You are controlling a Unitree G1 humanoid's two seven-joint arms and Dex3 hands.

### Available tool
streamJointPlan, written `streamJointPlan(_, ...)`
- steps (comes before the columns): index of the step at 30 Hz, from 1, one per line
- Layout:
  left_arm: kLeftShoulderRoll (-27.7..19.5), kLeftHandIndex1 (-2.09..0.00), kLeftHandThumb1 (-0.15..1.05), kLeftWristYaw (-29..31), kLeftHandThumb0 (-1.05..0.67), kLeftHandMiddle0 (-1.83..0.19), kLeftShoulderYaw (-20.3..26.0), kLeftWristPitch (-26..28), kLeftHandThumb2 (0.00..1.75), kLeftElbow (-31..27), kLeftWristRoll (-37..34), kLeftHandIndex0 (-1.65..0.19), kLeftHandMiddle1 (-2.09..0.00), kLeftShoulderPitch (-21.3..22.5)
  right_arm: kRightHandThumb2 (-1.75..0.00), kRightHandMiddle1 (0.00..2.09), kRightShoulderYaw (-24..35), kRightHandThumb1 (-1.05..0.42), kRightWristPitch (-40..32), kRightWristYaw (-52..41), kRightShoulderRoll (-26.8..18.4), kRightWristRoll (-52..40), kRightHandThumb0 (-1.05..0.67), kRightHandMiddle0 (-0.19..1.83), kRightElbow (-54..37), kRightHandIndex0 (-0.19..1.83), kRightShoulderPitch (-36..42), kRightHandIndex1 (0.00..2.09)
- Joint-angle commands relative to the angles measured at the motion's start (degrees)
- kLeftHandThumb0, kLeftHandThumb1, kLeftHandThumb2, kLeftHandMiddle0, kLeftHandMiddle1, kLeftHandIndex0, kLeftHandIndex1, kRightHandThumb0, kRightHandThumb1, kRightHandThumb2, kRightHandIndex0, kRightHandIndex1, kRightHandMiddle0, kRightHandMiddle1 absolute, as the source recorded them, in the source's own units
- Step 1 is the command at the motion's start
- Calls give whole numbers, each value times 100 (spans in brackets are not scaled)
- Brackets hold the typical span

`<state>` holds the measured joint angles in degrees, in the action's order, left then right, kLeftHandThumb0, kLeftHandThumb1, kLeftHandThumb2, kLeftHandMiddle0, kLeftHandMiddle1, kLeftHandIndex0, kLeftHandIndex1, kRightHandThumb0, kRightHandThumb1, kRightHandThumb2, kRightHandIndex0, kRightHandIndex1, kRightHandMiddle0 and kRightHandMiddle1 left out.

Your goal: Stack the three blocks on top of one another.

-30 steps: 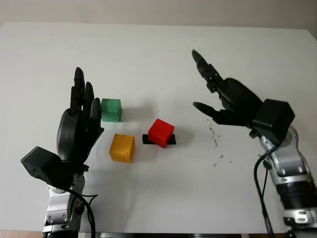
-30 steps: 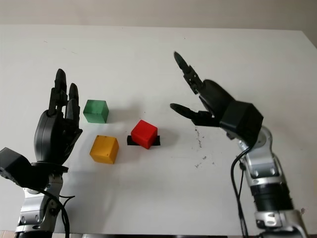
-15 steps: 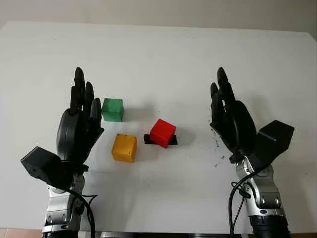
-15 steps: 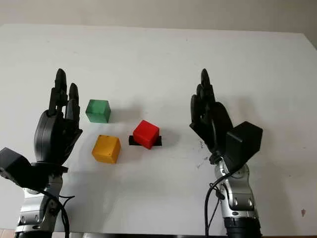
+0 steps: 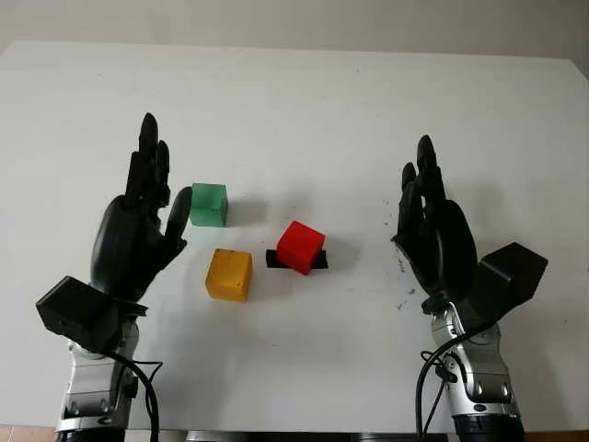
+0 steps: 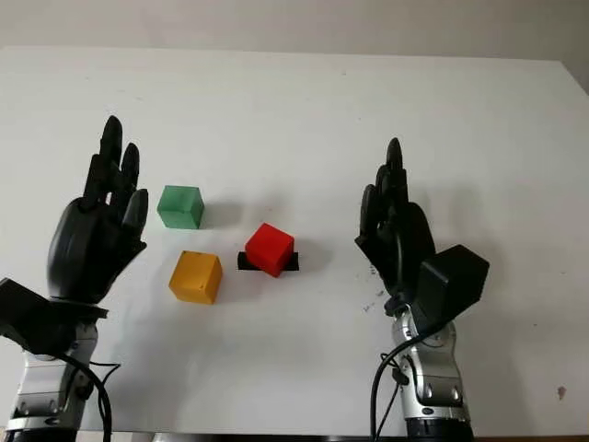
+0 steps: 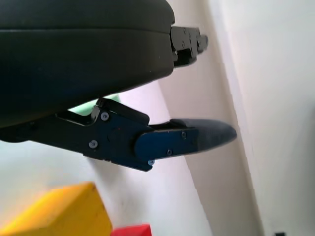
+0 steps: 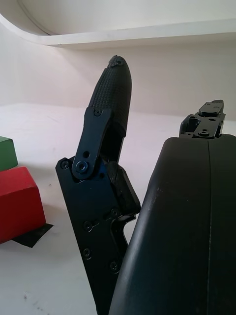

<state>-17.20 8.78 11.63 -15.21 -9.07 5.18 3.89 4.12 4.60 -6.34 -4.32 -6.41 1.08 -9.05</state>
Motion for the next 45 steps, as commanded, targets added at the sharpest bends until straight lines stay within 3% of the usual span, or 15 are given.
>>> streamJointPlan(1,-454,-9,105,167,-62,-18,93,92,25,-451,313,-31,-4,-176,-67,0,4,-105,65,57,31,29,-76,-19,-145,-19,56,0)
streamJointPlan(5,-1255,-6,103,725,-66,0,232,549,10,-1209,851,-31,-2,-437,-66,0,15,-105,29,52,29,1,-76,-19,-186,-19,64,0)
streamJointPlan(9,-1689,-6,94,1107,-68,8,233,905,4,-1772,1323,-31,-3,-630,-65,0,32,-105,3,39,46,-45,-75,-19,-187,-19,59,0)
streamJointPlan(12,-1849,-7,88,1191,-72,9,161,792,2,-1890,1571,-35,-4,-713,-64,0,21,-105,-17,62,56,-27,-76,-19,-202,-19,61,0)
streamJointPlan(16,-2039,-7,90,1313,-77,10,50,584,5,-1858,1768,-37,-5,-708,-62,0,4,-105,-49,107,69,-4,-77,-19,-234,-19,66,0)
streamJointPlan(21,-2099,-7,93,1275,-81,10,-116,485,6,-1793,2107,-39,-5,-646,-63,0,-7,-105,-61,143,77,21,-77,-19,-270,-19,93,0)
streamJointPlan(26,-2015,-8,92,893,-83,7,-464,271,5,-1560,2896,-42,-7,-537,-62,0,9,-105,-176,166,105,-19,-77,-19,-322,-19,100,0)
streamJointPlan(37,-1876,-11,89,306,-74,3,-947,275,5,-1334,3998,-53,-6,-380,-61,0,11,-105,-276,154,108,-48,-76,-19,-428,-19,160,0)
streamJointPlan(45,-1846,-17,89,109,-75,-4,-1042,301,5,-1343,4320,-66,-7,-462,-60,0,14,-105,-304,178,98,-35,-75,-19,-479,-19,187,0)
